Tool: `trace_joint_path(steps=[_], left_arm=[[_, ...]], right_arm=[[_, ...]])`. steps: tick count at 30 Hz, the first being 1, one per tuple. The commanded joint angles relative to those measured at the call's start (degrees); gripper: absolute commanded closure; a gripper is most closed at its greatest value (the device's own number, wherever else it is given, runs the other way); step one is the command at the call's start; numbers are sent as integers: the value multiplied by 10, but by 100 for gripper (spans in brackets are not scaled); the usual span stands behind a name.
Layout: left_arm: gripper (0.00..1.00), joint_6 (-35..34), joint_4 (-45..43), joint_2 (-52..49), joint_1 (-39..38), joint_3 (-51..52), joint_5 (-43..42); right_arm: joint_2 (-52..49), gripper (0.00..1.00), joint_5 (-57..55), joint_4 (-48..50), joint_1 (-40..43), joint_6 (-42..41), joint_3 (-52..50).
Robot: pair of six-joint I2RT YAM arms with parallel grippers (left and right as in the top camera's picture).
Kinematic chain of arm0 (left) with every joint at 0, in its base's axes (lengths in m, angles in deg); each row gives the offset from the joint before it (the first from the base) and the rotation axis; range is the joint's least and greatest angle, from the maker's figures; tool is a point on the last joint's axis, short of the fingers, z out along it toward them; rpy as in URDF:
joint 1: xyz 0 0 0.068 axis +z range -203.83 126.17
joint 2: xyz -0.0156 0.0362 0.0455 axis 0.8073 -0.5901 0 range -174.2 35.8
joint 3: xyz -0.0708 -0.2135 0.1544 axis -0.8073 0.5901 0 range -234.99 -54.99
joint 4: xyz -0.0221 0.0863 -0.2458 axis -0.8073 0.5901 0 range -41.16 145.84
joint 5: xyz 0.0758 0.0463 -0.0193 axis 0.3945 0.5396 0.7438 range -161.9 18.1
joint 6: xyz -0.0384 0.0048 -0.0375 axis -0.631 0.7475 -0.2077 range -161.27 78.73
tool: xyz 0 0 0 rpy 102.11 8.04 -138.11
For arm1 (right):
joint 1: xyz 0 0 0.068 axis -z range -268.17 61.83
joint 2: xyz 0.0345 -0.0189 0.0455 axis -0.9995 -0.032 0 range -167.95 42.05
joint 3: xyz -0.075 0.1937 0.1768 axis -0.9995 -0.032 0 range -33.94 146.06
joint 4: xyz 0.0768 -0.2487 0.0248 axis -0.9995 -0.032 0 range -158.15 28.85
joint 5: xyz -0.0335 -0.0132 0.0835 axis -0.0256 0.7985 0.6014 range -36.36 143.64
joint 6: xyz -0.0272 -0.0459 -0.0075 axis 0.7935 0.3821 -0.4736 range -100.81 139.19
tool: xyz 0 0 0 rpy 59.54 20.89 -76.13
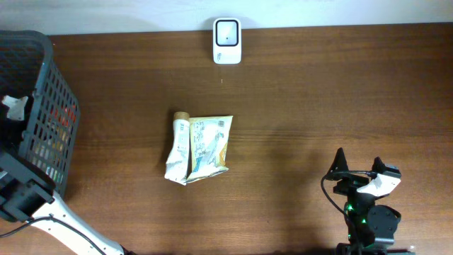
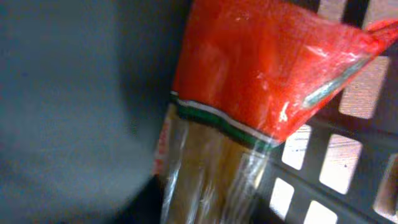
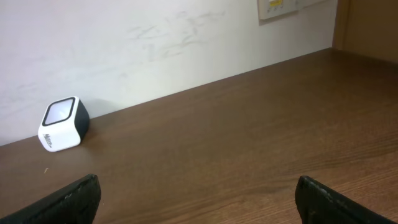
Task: Scan the item barcode
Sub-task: 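Reach the left gripper into the basket toward the red-topped pasta bag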
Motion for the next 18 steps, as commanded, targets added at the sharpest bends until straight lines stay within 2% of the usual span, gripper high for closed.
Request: trace_joint_path(steps=[1,5,13,18], left_arm=[[100,-13,6,-33,-1,0,19],[100,-50,31,-33,-1,-42,19],[100,-104,128,-26,-2,-244,-23],[100,-106,164,-6,-3,-307,-60]], right_arm=[[2,1,-3,-4,-3,-4,-3],[2,1,-3,-4,-3,-4,-3],[2,1,-3,-4,-3,-4,-3],[2,1,-3,-4,-3,-4,-3]])
